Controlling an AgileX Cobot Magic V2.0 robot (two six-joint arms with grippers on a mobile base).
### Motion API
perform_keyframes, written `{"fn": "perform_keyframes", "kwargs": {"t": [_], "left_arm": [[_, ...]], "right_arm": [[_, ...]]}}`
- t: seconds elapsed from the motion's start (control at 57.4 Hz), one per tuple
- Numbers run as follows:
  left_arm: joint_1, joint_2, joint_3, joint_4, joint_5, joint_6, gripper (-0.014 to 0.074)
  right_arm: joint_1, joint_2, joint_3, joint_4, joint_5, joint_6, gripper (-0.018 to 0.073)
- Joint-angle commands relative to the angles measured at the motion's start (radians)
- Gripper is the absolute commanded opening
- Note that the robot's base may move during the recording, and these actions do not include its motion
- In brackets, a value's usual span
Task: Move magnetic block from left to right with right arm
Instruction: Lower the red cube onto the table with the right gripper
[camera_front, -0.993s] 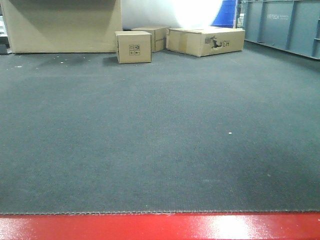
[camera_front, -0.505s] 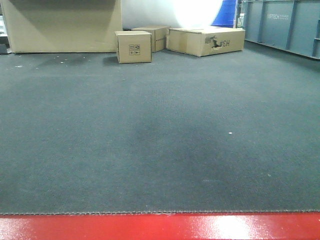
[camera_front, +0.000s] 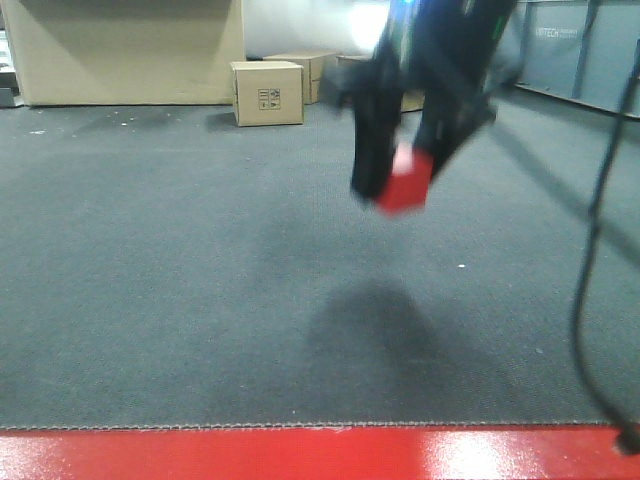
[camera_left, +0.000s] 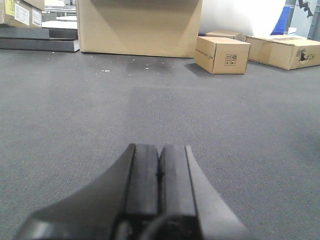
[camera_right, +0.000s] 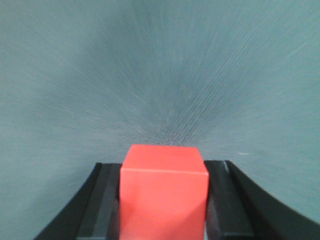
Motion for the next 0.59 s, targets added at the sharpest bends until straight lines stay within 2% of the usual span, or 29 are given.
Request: {"fn": "perform_keyframes", "kwargs": {"t": [0.0, 0.261, 0.331, 0.401, 0.523, 0.558, 0.575], "left_arm": [[0.001, -0.009, 0.007, -0.005, -0.085, -0.006, -0.0126], [0.001, -0.009, 0.007, -0.005, -0.085, -0.006, -0.0126], [0.001, -0.009, 0.007, -0.005, -0.085, -0.006, -0.0126], [0.001, -0.009, 0.007, -0.005, -0.085, -0.006, -0.0126], [0.001, -0.009, 0.007, -0.005, -0.085, -0.006, -0.0126], [0.001, -0.009, 0.007, -0.005, -0.085, -0.006, -0.0126], [0.001, -0.009, 0.007, -0.005, -0.085, -0.006, -0.0126]], "right_arm": [[0.0, -0.009, -0.04, 0.009, -0.033, -0.009, 0.0215], [-0.001, 0.015, -0.04, 0.005, -0.039, -0.009, 0.0217], [-0.001, 0.015, -0.04, 0.004, -0.04, -0.009, 0.0242], [-0.001, 0.015, -0.04, 0.003, -0.043, -0.009, 0.0341], [-0.001, 0.015, -0.04, 0.003, -0.044, -0.009, 0.061], [-0.001, 0.014, -0.04, 0.003, -0.044, -0.009, 0.0653], [-0.001, 0.013, -0.04, 0.003, -0.044, -0.009, 0.0645]]}}
